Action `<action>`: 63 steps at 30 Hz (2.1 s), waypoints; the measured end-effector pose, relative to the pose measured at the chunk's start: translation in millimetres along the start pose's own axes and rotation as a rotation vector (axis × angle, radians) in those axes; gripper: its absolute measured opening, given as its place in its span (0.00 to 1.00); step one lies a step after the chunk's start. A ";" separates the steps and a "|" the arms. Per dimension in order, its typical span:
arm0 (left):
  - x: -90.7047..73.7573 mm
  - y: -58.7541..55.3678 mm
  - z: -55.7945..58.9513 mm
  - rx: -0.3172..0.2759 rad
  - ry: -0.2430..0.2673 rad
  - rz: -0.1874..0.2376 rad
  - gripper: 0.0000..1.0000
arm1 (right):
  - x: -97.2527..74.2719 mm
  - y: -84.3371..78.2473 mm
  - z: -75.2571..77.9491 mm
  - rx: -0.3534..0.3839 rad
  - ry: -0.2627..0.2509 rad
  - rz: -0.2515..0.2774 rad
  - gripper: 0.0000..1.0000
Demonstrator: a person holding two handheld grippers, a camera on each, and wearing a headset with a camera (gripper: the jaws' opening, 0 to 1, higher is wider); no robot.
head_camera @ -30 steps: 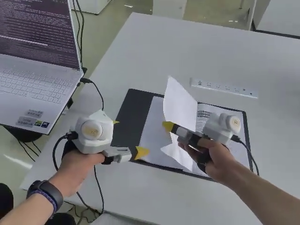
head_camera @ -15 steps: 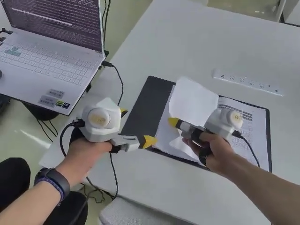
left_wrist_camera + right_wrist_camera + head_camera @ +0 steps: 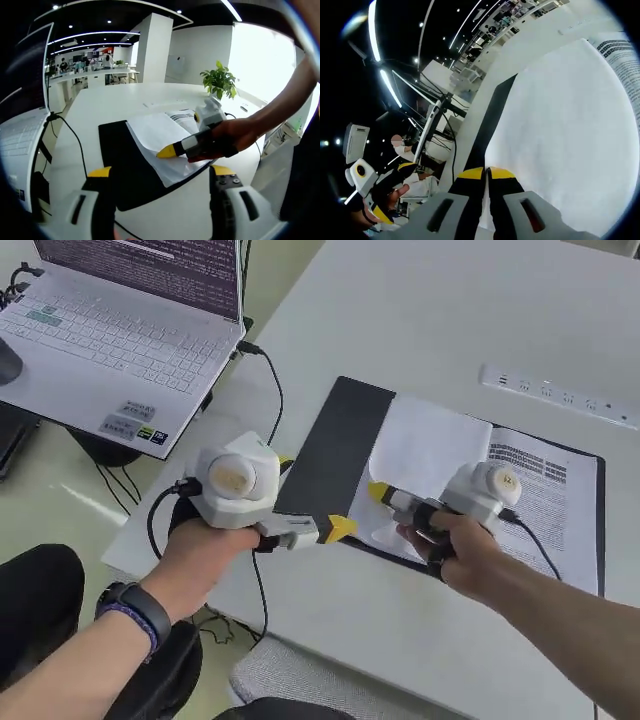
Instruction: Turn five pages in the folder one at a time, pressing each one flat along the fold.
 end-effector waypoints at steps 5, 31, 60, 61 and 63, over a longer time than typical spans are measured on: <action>-1.2 -1.9 -2.3 -0.010 0.008 -0.004 0.77 | 5.0 -5.8 5.7 -0.007 -0.023 -0.013 0.03; 18.2 -12.5 1.6 0.011 -0.018 -0.056 0.73 | 6.6 -14.1 -11.2 -0.013 0.019 -0.017 0.27; 94.8 -11.8 11.5 0.121 -0.096 -0.091 0.25 | -90.1 63.6 18.8 -0.043 0.008 0.183 0.26; 96.6 -14.1 11.7 0.123 -0.098 -0.098 0.24 | -91.5 63.3 19.2 -0.039 0.005 0.186 0.26; 101.5 -20.6 12.3 0.124 -0.102 -0.120 0.23 | -95.8 62.8 22.0 -0.032 -0.001 0.194 0.26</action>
Point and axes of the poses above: the centre of the closed fingertips' face, and the gripper's own axes: x roughly forward along the fingers, z roughly to its right, y roughly out of its top, the point moved 4 cm from there along -x, roughly backward along the fingers, and after that the axes turned 5 degrees about y, right-handed, at the moved point
